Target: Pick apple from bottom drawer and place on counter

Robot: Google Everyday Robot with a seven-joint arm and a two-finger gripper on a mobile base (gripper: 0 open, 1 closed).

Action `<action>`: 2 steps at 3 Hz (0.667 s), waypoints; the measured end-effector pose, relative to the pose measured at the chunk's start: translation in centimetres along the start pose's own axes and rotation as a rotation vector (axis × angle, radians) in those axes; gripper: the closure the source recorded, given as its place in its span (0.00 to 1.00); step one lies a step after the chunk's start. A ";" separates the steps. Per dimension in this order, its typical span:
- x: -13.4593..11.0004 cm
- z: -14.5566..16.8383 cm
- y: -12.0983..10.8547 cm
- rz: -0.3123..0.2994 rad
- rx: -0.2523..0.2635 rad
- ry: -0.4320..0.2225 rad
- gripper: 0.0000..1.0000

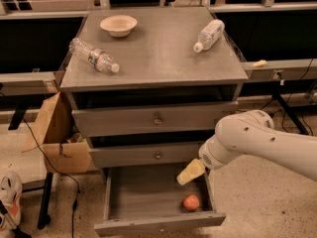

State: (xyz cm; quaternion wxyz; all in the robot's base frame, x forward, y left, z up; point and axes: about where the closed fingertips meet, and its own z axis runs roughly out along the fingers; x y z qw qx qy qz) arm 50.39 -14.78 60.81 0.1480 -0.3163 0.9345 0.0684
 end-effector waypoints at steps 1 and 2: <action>0.1 0.3 -0.1 0.010 -0.005 0.005 0.00; 1.8 4.3 -0.8 0.128 -0.060 0.065 0.00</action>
Offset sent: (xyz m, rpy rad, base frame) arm 0.0049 -0.0136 -0.0961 0.0784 0.2432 -0.2156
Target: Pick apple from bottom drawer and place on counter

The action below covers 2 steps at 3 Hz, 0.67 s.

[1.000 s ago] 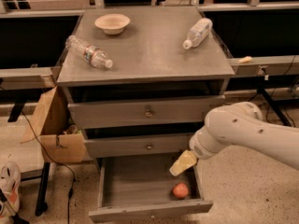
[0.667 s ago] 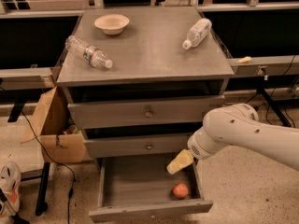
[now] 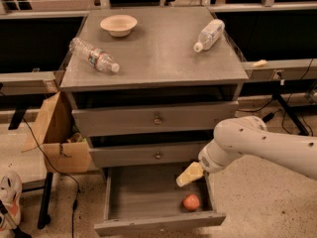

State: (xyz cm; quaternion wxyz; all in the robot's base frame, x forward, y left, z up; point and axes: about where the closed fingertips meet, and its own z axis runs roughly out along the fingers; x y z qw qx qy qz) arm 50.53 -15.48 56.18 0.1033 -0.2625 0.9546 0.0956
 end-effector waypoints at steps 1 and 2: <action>3.4 6.6 -0.6 0.191 -0.067 0.052 0.00; 7.1 13.4 -0.4 0.381 -0.101 0.047 0.00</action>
Offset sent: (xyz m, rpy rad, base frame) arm -0.0340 -0.0039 -0.2362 0.2460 0.1153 -0.5934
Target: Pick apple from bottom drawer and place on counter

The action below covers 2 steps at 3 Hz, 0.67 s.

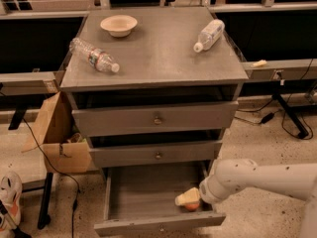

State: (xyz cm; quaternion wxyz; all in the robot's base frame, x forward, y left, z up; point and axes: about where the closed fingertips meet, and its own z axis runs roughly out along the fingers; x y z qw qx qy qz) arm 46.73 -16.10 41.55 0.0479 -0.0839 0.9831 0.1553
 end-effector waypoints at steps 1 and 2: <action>1.2 6.8 -1.4 0.132 -0.032 -0.080 0.00; -2.2 11.3 -0.2 0.158 -0.122 -0.188 0.00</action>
Offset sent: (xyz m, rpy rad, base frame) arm 0.1004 0.0719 -0.1366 0.3060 -0.2665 -0.2125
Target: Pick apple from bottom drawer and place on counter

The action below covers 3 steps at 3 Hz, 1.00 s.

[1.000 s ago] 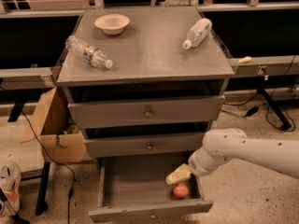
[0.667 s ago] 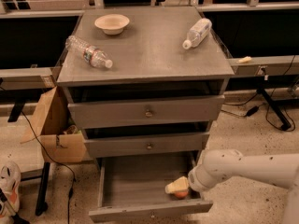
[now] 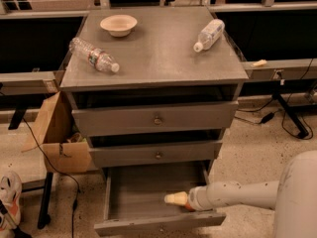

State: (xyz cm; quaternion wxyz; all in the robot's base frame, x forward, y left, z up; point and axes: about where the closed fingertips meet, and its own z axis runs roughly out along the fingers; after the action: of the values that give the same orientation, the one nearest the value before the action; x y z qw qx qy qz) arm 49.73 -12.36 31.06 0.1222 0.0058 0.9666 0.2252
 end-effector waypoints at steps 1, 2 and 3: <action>-4.6 6.4 2.2 -0.082 -0.074 -0.031 0.00; -7.9 9.3 1.6 -0.132 -0.073 0.040 0.00; -7.7 9.4 1.6 -0.132 -0.075 0.043 0.00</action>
Offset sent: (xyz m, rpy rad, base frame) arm 0.1194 0.0606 -0.0850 0.0261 0.0371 0.2407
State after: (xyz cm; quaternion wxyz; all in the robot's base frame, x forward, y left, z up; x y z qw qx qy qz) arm 59.42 -7.34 25.36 0.1162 -0.0673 0.9582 0.2528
